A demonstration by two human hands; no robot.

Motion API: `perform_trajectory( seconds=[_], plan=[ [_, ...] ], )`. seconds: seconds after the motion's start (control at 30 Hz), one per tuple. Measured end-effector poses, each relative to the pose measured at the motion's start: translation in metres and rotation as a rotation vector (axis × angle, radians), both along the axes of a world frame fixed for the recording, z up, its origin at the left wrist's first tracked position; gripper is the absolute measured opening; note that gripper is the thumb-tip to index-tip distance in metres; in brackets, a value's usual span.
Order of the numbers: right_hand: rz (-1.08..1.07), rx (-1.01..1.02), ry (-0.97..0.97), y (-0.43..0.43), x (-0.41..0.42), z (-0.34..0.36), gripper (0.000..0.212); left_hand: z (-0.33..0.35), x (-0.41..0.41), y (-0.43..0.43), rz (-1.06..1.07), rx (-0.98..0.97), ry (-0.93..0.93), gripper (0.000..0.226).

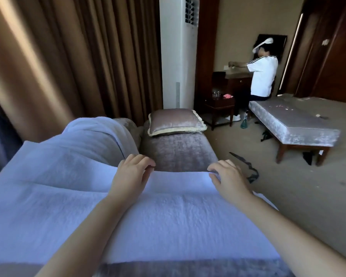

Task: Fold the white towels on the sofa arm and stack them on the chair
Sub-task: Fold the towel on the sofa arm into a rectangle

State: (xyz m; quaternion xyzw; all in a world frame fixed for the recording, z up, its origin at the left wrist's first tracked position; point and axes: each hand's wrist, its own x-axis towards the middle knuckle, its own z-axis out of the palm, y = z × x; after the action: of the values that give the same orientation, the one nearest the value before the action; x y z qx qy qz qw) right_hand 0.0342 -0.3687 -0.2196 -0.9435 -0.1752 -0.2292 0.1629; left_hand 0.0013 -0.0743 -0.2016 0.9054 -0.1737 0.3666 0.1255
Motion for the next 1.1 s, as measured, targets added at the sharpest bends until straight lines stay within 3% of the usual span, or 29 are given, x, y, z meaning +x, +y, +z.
perform_trajectory(
  seconds=[0.13,0.37,0.5,0.8,1.1],
  plan=[
    [0.069,0.151,-0.065,-0.016,-0.045,-0.004,0.008,-0.002,-0.046,-0.002,-0.017,-0.046,-0.035,0.018],
    [0.167,0.185,-0.241,-0.035,-0.140,-0.037,0.017,-0.024,-0.130,0.011,-0.019,-0.025,-0.003,0.024],
    [0.108,0.174,-0.274,-0.033,-0.153,-0.061,0.014,-0.040,-0.145,0.014,-0.003,0.062,-0.041,0.034],
    [0.013,0.060,-0.423,-0.030,-0.164,-0.058,0.022,-0.044,-0.149,0.008,0.069,0.080,-0.045,0.014],
    [0.040,0.102,-0.313,-0.039,-0.177,-0.062,0.020,-0.043,-0.159,0.009,0.013,0.056,0.036,0.013]
  ],
)
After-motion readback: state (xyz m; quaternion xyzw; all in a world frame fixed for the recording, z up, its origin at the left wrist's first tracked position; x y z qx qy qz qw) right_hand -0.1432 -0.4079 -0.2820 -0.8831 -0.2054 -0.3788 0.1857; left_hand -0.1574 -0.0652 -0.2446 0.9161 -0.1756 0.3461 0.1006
